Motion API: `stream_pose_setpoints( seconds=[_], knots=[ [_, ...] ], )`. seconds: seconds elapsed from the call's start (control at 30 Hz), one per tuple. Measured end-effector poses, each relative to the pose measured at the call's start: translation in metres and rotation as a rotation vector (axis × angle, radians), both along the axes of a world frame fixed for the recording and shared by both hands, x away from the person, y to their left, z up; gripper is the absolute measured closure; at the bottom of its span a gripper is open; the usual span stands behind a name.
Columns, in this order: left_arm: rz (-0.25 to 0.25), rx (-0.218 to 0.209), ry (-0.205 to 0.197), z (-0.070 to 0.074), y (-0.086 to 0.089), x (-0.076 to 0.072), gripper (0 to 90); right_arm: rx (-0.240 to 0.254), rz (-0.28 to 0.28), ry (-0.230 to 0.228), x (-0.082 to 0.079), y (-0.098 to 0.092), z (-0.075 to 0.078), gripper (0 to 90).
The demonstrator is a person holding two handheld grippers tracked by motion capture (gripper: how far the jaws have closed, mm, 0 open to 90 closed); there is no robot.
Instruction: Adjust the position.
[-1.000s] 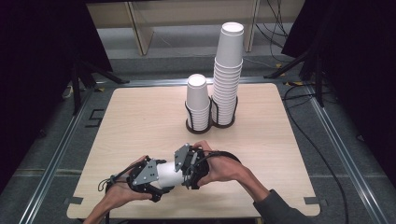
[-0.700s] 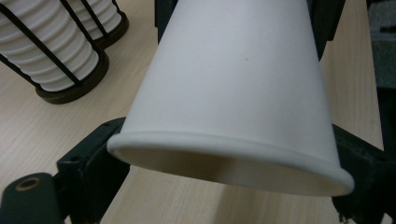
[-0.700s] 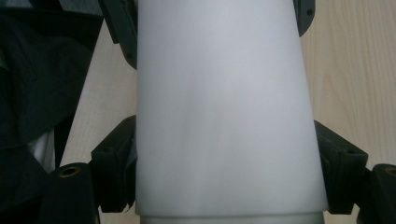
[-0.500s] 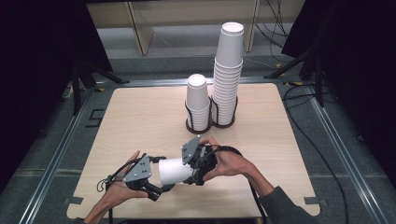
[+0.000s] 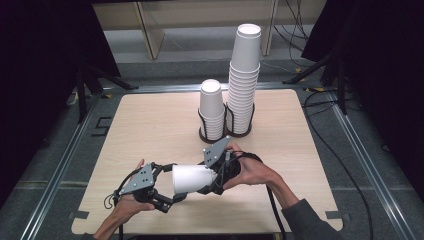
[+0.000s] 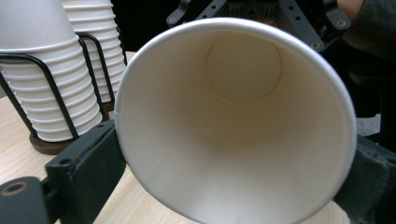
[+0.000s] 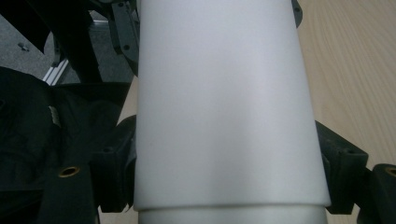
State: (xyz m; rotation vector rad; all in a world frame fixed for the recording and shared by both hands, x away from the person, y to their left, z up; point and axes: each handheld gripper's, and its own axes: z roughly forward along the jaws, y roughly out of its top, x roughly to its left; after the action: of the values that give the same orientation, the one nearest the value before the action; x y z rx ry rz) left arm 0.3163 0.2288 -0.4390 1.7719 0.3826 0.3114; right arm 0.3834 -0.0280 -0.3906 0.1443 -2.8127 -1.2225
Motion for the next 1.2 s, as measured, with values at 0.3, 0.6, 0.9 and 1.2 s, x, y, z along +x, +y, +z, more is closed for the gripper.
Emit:
stream_pose_setpoints(
  seconds=[0.3,0.6,0.9,1.2],
  knots=[
    [-0.011,0.05,-0.041,0.004,0.001,-0.001,11.3,-0.029,-0.001,-0.022,-0.001,0.001,-0.003,24.6],
    [-0.003,0.094,-0.05,0.006,0.001,0.0,13.9,-0.115,-0.039,-0.157,-0.008,0.006,-0.001,20.1],
    [0.007,0.183,-0.051,0.01,-0.003,-0.002,14.5,-0.211,-0.04,-0.299,-0.02,0.02,0.001,18.8],
    [0.014,0.248,-0.046,0.015,-0.01,-0.006,14.6,-0.263,0.005,-0.355,-0.024,0.035,-0.003,20.6]
  ],
)
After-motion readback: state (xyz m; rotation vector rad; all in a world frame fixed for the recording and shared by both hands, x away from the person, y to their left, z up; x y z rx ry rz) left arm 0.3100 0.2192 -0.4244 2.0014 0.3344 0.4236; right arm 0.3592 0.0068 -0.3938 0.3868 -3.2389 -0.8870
